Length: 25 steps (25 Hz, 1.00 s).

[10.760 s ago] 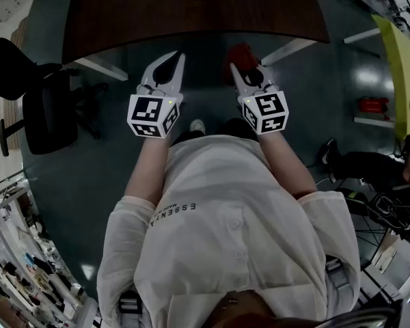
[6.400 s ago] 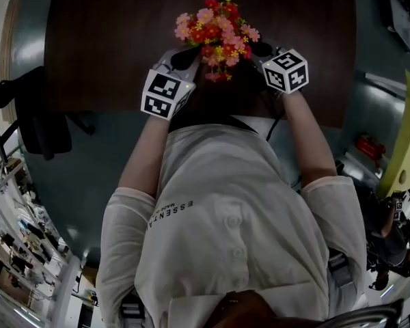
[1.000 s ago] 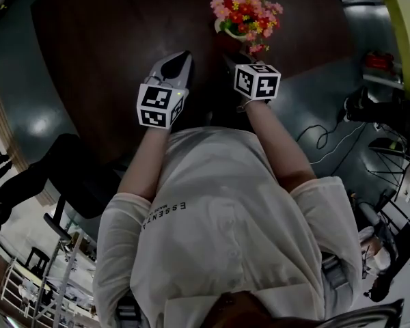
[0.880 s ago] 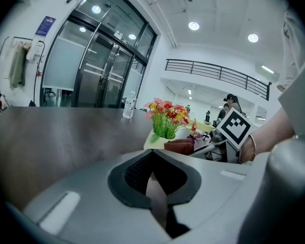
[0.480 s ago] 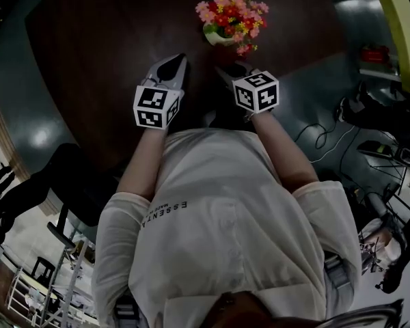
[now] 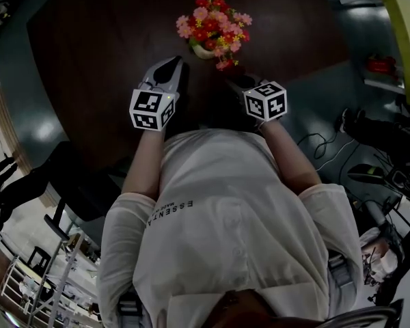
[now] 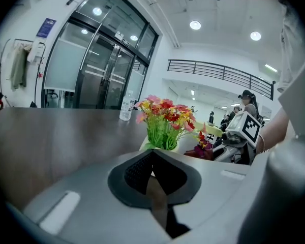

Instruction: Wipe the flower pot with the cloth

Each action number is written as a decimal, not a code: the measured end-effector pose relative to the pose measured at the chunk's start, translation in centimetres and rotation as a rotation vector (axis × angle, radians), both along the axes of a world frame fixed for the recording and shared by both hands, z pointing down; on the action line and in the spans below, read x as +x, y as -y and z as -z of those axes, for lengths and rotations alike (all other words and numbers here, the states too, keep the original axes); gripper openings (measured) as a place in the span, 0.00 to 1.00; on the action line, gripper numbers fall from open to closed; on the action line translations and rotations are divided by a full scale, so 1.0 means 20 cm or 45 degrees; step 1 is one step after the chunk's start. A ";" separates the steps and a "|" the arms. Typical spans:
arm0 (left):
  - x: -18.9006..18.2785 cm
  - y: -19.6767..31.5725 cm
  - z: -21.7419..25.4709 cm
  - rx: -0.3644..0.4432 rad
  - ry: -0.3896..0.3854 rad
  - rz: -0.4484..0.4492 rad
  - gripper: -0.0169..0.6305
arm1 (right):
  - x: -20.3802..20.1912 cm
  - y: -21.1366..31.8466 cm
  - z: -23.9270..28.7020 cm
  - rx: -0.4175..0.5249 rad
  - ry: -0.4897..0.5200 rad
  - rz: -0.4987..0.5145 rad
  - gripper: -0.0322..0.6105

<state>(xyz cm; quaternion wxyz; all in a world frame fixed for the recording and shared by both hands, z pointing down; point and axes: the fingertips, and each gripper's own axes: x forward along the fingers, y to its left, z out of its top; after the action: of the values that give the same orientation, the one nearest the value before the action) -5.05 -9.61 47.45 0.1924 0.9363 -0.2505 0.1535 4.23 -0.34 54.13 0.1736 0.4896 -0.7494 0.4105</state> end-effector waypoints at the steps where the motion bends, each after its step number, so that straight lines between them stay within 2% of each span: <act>1: 0.03 0.00 -0.01 0.007 -0.005 -0.004 0.05 | 0.05 -0.02 0.00 -0.008 -0.009 0.017 0.13; 5: 0.16 -0.02 -0.04 0.042 -0.022 -0.010 0.06 | 0.31 -0.01 0.03 -0.006 -0.092 0.053 0.13; 6: 0.19 -0.03 -0.05 0.051 -0.025 -0.017 0.17 | 0.37 0.01 0.03 0.000 -0.107 0.054 0.13; 9: 0.30 -0.05 -0.10 0.075 -0.016 -0.069 0.69 | 0.53 0.11 0.06 0.022 -0.127 0.042 0.13; 10: 0.33 -0.04 -0.12 0.095 0.007 -0.090 0.81 | 0.57 0.14 0.07 0.031 -0.130 0.040 0.13; 11: 0.36 -0.03 -0.14 0.125 0.040 -0.115 0.88 | 0.60 0.17 0.07 0.038 -0.133 0.045 0.13; 14: 0.44 0.00 -0.19 0.225 0.129 -0.203 0.94 | 0.66 0.25 0.08 0.052 -0.148 0.097 0.13; 18: 0.50 0.08 -0.17 0.320 0.125 -0.269 0.97 | 0.68 0.32 0.10 0.058 -0.151 0.170 0.13; 21: 0.54 0.09 -0.19 0.333 0.081 -0.340 0.97 | 0.67 0.32 0.09 0.061 -0.148 0.215 0.13; 25: 0.61 0.07 -0.27 0.309 0.075 -0.426 0.96 | 0.70 0.35 0.07 0.070 -0.171 0.267 0.13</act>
<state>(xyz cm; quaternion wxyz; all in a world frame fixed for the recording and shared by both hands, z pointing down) 7.23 -11.02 52.76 0.0426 0.9763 -0.1138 0.1792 18.23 -7.39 52.76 0.2518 0.4394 -0.7942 0.3358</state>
